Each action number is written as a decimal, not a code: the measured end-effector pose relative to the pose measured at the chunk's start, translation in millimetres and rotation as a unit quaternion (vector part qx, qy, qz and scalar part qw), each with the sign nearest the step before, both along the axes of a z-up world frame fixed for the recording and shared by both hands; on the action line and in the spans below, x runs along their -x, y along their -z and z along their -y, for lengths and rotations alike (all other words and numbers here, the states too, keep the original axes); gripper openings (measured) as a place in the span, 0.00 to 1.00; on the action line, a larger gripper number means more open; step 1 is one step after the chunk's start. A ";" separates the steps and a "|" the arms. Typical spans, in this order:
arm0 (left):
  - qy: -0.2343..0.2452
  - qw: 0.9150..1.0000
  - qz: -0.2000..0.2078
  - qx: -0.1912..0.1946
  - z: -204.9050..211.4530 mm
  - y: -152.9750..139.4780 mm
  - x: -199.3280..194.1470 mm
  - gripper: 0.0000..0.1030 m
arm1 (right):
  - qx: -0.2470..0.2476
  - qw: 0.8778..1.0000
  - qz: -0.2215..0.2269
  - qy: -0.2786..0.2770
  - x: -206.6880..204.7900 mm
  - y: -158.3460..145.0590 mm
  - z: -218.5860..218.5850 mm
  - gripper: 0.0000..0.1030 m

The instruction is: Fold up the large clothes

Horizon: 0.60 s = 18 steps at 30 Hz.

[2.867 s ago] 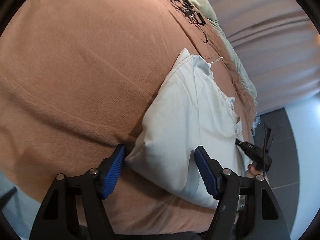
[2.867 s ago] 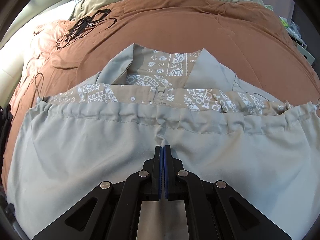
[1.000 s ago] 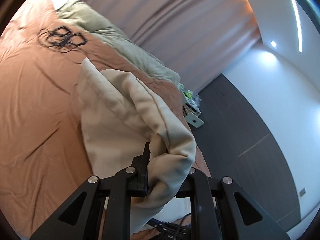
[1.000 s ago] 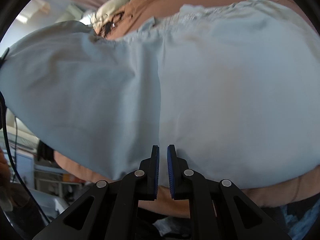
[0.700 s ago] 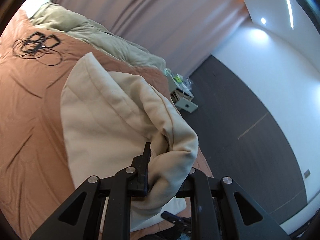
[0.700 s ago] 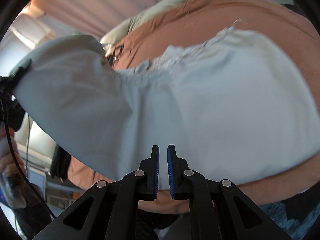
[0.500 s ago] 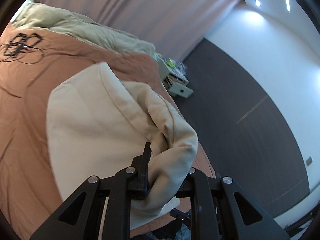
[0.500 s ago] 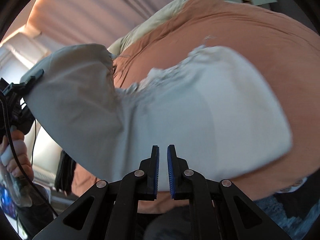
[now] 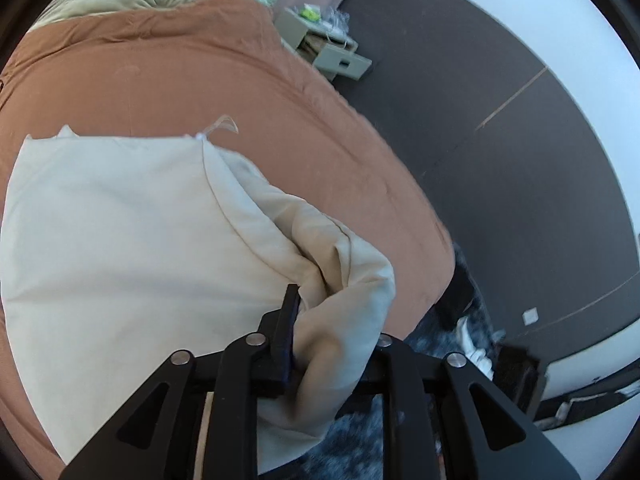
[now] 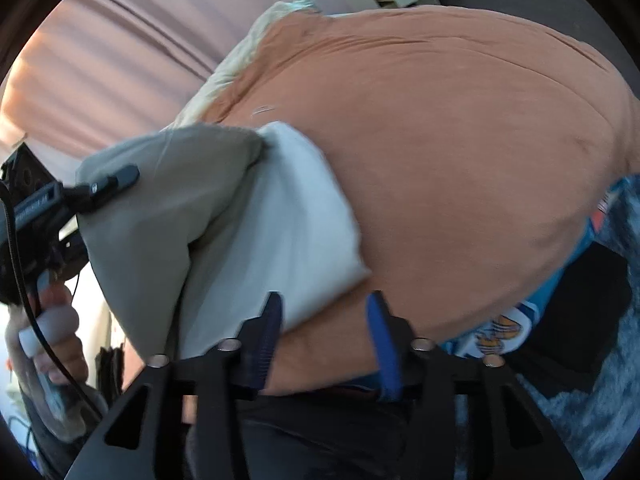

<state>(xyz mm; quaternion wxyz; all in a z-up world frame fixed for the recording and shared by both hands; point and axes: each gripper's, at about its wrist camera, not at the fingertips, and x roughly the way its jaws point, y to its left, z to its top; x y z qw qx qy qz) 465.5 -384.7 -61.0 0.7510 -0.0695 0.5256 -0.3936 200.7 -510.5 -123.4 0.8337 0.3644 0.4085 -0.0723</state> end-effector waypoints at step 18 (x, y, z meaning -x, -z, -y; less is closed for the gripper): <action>-0.116 0.992 0.038 -0.028 -144.8 -3.0 -18.9 0.83 | -0.064 0.995 0.039 -0.067 -69.0 10.3 -15.4 0.84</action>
